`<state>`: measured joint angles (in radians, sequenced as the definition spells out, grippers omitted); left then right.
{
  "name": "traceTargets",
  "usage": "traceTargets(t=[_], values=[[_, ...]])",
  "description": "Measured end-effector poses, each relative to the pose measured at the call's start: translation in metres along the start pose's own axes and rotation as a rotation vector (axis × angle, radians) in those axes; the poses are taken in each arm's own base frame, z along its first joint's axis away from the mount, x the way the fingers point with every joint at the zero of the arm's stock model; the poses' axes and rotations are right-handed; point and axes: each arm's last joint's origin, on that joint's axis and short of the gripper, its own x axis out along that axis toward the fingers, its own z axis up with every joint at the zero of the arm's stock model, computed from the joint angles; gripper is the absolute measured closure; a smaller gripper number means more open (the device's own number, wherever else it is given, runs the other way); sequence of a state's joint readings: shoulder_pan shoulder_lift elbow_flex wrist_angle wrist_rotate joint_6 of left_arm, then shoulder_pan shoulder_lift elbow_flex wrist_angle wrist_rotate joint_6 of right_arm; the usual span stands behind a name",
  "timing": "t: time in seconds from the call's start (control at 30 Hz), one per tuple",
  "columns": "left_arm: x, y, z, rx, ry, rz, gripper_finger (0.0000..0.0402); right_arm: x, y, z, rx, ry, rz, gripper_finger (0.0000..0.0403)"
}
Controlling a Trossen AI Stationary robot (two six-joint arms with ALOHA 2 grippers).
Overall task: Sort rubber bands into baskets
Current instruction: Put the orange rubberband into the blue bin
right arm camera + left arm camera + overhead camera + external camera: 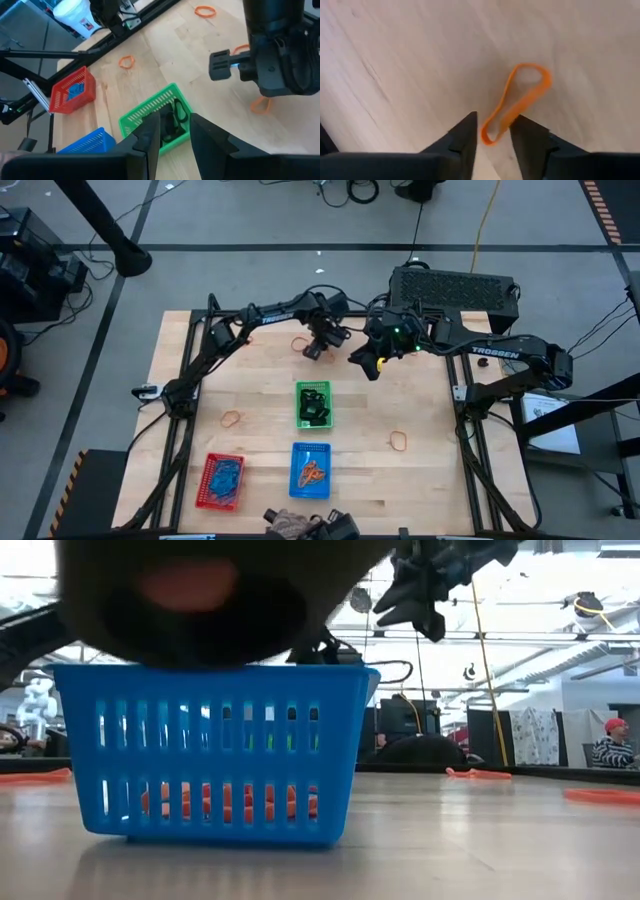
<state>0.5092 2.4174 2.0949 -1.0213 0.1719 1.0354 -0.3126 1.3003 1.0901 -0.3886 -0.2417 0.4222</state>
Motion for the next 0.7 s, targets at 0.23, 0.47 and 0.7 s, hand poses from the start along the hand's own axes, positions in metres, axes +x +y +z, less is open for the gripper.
traceTargets(t=[0.23, 0.47, 0.7], values=[[-0.005, -0.003, 0.001, -0.008, 0.009, -0.014, 0.039, 0.0, -0.001, -0.001, -0.015, 0.011, -0.005, 0.0305], [-0.023, -0.017, 0.018, -0.018, -0.007, -0.029, 0.0398, -0.004, 0.001, -0.001, -0.046, 0.006, -0.002, 0.0305], [-0.066, -0.043, 0.039, -0.08, -0.042, -0.07, 0.04, -0.024, 0.006, -0.002, -0.106, -0.017, 0.006, 0.0305]])
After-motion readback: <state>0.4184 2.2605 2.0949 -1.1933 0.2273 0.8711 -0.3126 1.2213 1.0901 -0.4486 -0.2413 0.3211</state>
